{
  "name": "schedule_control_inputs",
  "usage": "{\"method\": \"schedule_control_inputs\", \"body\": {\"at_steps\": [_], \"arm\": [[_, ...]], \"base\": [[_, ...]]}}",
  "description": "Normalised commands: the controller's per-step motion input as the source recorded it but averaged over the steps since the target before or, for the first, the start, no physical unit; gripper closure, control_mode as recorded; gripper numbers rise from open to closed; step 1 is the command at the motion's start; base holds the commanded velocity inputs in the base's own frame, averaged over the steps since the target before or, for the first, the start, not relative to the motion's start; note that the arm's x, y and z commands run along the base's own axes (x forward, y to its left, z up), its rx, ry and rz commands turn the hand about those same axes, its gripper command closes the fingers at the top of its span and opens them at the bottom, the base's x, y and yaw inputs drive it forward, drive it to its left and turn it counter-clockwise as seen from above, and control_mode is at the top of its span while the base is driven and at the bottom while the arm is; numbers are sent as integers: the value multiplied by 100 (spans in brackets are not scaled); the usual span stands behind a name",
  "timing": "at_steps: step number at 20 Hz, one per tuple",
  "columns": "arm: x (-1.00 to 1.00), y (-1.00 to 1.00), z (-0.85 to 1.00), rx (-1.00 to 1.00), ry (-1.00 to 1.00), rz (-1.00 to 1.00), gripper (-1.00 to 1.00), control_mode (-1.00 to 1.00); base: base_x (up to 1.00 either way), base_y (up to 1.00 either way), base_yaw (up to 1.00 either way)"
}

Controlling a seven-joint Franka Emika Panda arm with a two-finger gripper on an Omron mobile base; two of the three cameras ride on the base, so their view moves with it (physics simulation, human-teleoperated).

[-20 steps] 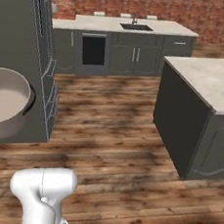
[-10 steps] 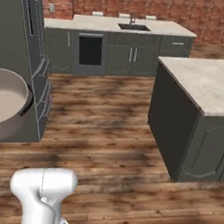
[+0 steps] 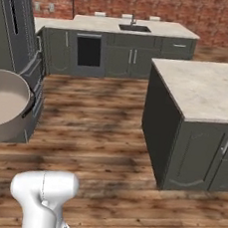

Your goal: Move the pot and pan from the stove into the sink.

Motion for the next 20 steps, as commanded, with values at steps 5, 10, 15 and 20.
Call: {"method": "schedule_control_inputs", "body": {"at_steps": [5,10,15,20], "arm": [[0,0,0,0,0,0,100,100],[0,0,0,0,0,0,100,100],[0,0,0,0,0,0,100,100],[0,0,0,0,0,0,100,100]], "base": [[12,-55,22],[4,-48,26],[1,-27,15],[31,0,1]]}}
